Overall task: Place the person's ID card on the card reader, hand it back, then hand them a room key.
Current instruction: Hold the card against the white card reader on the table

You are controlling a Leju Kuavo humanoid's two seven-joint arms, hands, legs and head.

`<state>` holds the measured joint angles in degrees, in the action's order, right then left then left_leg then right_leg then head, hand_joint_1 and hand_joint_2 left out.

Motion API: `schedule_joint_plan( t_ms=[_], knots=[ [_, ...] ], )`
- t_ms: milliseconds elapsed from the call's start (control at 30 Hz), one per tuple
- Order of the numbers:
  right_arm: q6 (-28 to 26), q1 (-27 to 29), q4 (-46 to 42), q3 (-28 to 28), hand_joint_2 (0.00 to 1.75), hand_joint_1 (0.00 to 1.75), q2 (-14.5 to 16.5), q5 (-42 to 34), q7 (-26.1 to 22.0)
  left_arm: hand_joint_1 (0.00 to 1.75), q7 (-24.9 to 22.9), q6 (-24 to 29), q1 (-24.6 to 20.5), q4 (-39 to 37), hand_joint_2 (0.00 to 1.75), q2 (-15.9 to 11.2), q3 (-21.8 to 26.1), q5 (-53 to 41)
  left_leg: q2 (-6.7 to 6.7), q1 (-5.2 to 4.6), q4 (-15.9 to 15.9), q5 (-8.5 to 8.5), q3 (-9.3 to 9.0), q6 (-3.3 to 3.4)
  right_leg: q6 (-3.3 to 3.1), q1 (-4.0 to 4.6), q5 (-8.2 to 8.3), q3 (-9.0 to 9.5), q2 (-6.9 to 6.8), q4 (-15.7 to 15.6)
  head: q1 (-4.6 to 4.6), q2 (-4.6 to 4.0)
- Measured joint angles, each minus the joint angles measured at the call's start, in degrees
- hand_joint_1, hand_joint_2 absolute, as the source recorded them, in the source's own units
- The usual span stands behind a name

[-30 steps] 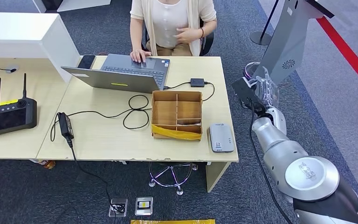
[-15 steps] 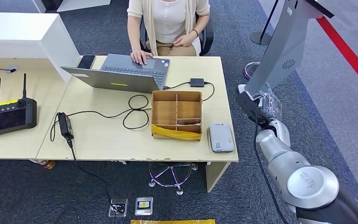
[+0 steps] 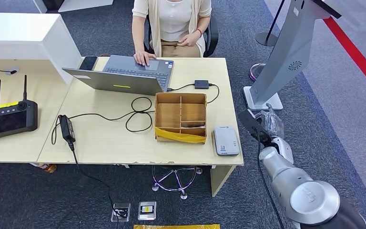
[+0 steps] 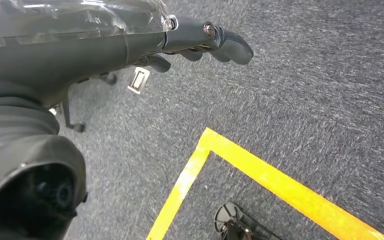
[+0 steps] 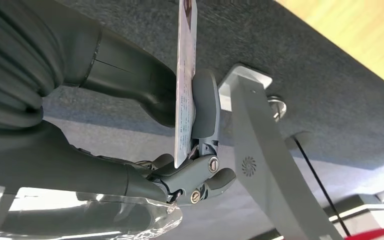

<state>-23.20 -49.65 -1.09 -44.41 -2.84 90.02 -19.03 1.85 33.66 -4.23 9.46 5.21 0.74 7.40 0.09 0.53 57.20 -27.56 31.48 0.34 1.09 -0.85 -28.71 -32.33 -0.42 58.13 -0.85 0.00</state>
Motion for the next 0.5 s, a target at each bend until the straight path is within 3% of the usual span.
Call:
schedule_joint_plan(
  t_ms=[500],
  knots=[
    [0.5, 0.9, 0.0, 3.9, 1.75, 1.75, 2.5, 0.0, 0.7, 0.0, -0.6, 0.5, 0.1, 0.0, 0.0, 0.1, -0.7, 1.4, 0.0, 0.0, 0.0, 0.0, 0.0, 0.0, 0.0, 0.0, 0.0, 0.01, -0.02, 0.0, 0.01, 0.0]
  ],
)
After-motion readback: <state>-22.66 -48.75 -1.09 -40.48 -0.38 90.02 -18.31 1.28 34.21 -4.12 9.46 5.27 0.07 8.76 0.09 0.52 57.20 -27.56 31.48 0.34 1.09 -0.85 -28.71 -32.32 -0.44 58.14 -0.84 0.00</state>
